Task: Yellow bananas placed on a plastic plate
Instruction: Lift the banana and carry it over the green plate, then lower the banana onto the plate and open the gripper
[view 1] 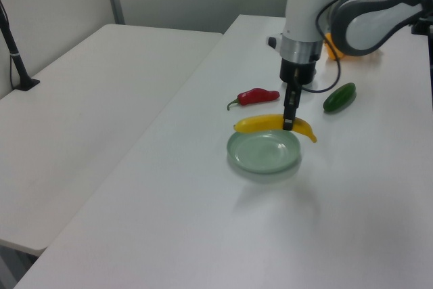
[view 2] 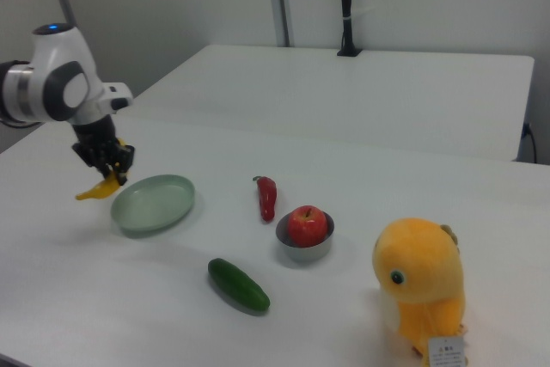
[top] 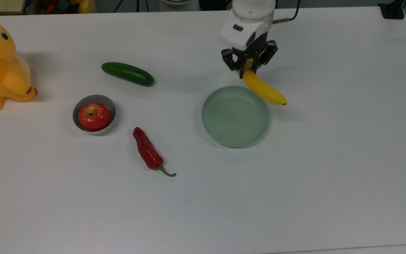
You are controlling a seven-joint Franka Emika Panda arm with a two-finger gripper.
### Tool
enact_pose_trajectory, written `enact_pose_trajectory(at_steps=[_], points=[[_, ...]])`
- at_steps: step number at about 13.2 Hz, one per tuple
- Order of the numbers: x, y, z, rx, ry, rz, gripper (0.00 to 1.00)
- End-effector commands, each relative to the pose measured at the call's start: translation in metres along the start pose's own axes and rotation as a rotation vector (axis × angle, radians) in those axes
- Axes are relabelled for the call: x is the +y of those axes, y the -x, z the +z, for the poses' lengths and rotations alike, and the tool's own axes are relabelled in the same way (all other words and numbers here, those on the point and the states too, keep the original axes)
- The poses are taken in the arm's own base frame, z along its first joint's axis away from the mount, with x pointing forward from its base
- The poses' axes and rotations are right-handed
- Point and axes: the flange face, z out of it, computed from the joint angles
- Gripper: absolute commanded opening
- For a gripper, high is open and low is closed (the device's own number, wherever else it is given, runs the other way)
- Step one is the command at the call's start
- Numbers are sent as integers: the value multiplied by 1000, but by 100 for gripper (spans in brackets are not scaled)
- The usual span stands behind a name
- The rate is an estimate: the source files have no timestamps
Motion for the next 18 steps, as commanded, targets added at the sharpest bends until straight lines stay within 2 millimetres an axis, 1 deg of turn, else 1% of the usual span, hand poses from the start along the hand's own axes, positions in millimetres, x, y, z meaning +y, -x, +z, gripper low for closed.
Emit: enact_pose_trajectory(at_steps=[1,2,4,7,8,9,10,11,12,13,14,15,16,18], points=[[38,-34,33,-30,15,85,0],[45,-40,40,-32,20,94,0],[50,-44,62,-55,30,92,0],[50,-43,70,-68,38,77,0],[52,-42,84,-88,41,79,0],[52,-42,87,-91,42,79,0],[51,-44,86,-70,37,84,7],[52,-45,86,-56,32,96,41],[52,-45,86,-56,32,96,59],[53,-45,84,-53,32,99,86],[53,-45,83,-52,32,98,97],[53,-46,80,-48,34,97,100],[53,-46,79,-47,34,96,100],[52,-46,60,-24,29,102,100]])
